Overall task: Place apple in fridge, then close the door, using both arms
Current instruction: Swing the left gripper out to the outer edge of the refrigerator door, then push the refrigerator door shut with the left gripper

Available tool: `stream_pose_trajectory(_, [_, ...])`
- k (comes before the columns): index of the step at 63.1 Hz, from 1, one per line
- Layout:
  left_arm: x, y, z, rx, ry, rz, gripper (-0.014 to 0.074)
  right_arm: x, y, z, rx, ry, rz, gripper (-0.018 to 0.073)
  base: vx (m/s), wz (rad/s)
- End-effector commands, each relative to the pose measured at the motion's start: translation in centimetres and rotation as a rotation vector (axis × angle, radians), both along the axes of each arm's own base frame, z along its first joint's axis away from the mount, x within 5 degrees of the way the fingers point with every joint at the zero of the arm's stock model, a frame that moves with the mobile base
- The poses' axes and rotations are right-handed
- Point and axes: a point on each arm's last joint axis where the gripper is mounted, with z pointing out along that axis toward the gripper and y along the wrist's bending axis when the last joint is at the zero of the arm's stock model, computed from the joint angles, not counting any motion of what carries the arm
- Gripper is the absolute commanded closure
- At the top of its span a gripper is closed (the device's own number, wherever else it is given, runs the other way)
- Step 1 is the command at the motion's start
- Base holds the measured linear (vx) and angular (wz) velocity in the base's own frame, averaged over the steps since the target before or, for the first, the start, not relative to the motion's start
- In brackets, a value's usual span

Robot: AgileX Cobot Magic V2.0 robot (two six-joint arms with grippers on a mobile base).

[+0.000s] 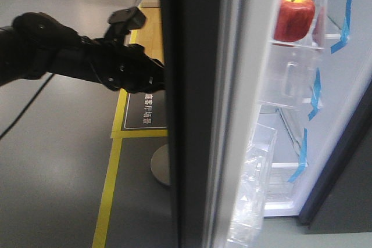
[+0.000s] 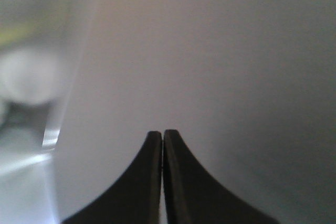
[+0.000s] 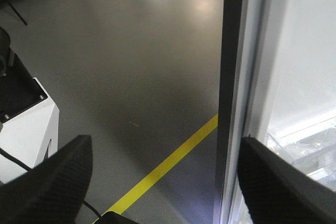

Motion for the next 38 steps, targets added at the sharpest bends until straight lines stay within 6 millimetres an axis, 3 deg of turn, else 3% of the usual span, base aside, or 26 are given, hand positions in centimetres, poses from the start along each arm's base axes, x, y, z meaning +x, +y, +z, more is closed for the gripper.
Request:
stream_pose_trajectory(1, [-1.6, -1.7, 3.4, -0.084, -0.081, -0.015, 0.0603, 0.3, 0.2, 1.1, 0.053, -0.036, -0.008, 0.0015, 0.00, 0.00])
stream_pose_trajectory(38, [-7.2, -10.9, 4.4, -0.206, -0.179, -0.037, 0.0603, 0.3, 0.2, 1.1, 0.053, -0.036, -0.008, 0.0015, 0.00, 0.00])
